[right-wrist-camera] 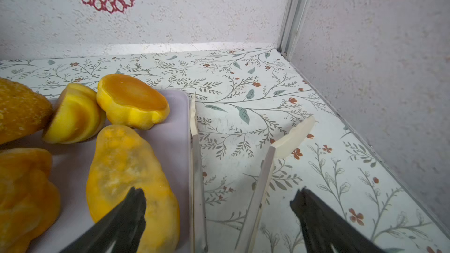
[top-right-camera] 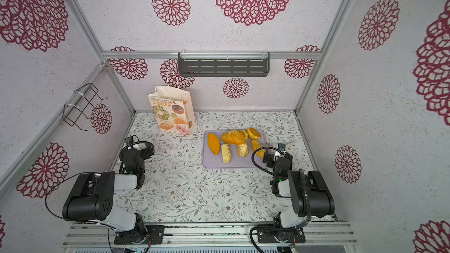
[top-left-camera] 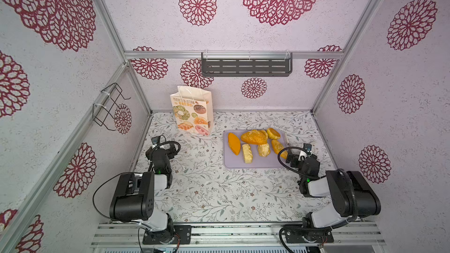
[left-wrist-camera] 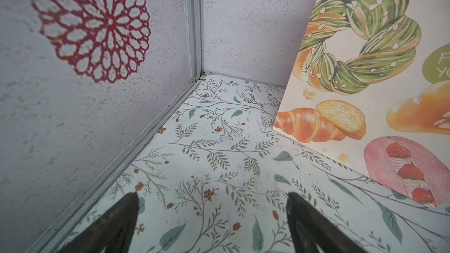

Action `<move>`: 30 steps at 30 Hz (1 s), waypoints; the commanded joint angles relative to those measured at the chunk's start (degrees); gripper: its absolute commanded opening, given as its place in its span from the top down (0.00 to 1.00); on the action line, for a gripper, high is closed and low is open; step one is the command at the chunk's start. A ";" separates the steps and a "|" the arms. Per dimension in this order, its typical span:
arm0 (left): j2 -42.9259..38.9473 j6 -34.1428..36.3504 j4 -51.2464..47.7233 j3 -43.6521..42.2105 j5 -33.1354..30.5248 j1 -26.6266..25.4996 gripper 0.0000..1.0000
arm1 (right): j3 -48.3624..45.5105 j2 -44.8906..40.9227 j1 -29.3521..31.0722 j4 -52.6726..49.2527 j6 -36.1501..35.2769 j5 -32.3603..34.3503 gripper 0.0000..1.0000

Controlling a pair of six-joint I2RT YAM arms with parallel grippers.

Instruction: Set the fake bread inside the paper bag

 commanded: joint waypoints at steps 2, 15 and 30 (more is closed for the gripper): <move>0.31 0.17 0.31 0.75 -0.37 0.22 0.03 | 1.08 -0.88 0.10 1.82 -1.01 -0.74 0.01; 0.31 0.16 0.36 0.80 -0.33 0.23 0.03 | 1.33 -0.79 -0.12 1.40 -0.82 -1.03 0.01; -0.04 -0.58 -0.32 0.74 6.48 2.54 0.03 | 1.32 -0.79 -0.07 1.57 -0.92 -1.00 0.01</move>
